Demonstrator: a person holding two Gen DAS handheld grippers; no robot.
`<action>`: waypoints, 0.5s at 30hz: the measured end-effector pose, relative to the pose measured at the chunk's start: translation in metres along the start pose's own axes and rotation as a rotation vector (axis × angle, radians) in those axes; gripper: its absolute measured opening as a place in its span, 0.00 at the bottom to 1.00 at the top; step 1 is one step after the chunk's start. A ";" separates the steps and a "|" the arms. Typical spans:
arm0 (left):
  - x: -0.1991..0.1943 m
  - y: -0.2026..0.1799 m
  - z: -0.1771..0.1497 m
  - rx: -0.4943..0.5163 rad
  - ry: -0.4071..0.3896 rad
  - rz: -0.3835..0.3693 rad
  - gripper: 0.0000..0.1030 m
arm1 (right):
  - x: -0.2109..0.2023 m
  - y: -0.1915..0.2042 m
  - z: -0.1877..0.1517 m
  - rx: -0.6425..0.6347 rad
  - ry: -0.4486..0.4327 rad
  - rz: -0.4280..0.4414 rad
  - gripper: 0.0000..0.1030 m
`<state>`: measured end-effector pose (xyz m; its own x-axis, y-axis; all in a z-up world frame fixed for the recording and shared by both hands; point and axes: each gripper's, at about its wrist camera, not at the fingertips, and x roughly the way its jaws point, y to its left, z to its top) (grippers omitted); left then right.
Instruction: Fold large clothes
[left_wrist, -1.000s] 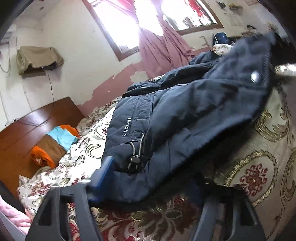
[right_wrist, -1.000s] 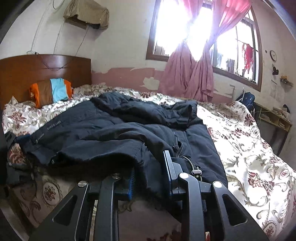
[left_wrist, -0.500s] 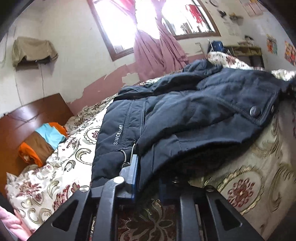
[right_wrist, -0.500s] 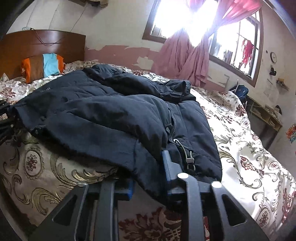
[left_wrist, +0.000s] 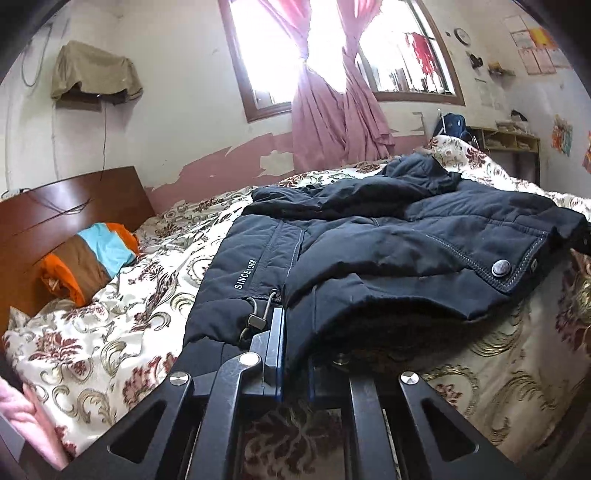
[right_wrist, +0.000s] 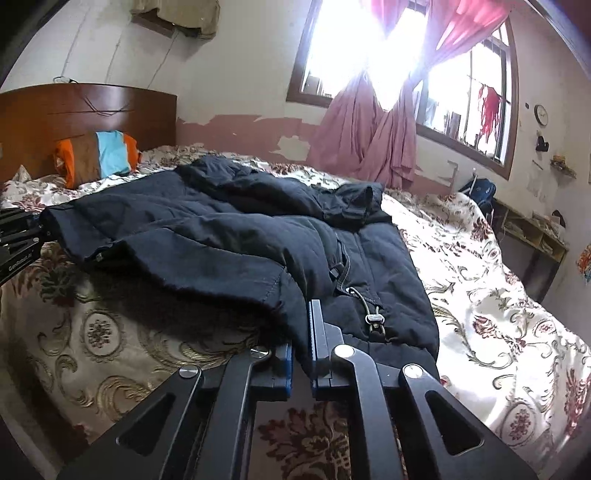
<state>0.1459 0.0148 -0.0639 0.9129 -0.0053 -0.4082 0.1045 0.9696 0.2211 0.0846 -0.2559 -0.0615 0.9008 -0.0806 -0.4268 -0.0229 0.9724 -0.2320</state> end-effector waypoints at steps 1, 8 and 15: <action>-0.005 0.002 0.000 -0.004 0.003 -0.001 0.09 | -0.005 0.001 0.001 -0.005 0.002 0.001 0.05; -0.053 0.009 -0.007 -0.008 -0.001 -0.029 0.08 | -0.059 0.009 -0.006 -0.011 0.009 0.010 0.05; -0.100 0.016 -0.004 -0.047 -0.020 -0.046 0.08 | -0.117 0.007 -0.003 -0.021 -0.002 0.032 0.05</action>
<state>0.0548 0.0320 -0.0233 0.9154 -0.0546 -0.3988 0.1282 0.9787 0.1602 -0.0219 -0.2406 -0.0161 0.9003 -0.0491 -0.4324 -0.0608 0.9697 -0.2367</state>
